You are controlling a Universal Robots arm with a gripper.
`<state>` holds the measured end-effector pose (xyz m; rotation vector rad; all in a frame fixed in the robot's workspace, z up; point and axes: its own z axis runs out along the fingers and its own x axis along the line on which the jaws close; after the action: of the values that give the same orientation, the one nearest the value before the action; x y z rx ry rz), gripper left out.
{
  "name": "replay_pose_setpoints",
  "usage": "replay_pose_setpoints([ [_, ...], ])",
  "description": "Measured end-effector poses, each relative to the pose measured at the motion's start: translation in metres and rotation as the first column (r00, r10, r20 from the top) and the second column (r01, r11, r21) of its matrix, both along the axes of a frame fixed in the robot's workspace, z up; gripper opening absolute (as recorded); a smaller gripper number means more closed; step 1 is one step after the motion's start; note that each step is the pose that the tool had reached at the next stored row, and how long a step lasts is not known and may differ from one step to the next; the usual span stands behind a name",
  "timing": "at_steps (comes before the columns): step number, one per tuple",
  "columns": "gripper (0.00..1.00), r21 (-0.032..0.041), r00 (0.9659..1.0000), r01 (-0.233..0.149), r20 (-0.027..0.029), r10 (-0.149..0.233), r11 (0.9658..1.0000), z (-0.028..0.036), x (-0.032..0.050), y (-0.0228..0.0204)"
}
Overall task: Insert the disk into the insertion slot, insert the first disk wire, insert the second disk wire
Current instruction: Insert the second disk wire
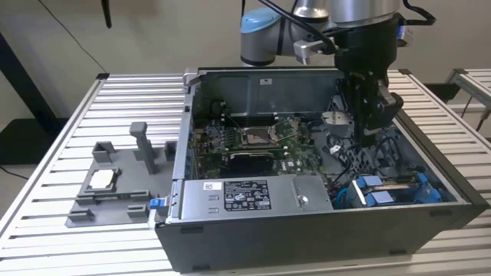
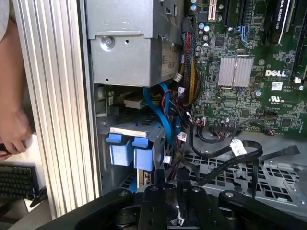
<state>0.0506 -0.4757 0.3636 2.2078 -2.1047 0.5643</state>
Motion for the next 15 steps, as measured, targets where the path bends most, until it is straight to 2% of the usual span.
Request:
replay_pose_setpoints([
  [4,0.25,-0.0072,1.0,-0.008,-0.0001,0.008,0.9999,-0.0009,0.0011,0.0026],
  [9,0.25,-0.0149,0.9998,-0.017,-0.001,0.017,0.9997,-0.0015,0.0018,0.0029],
  [11,0.23,-0.0156,0.9998,-0.018,-0.0017,0.018,0.9997,-0.0015,0.002,0.0029],
  [12,0.16,-0.0157,0.9998,-0.018,-0.002,0.018,0.9997,-0.0015,0.0021,0.0029],
  [15,0.11,-0.0158,0.9998,-0.018,-0.0031,0.018,0.9997,-0.0016,0.0023,0.002],
])
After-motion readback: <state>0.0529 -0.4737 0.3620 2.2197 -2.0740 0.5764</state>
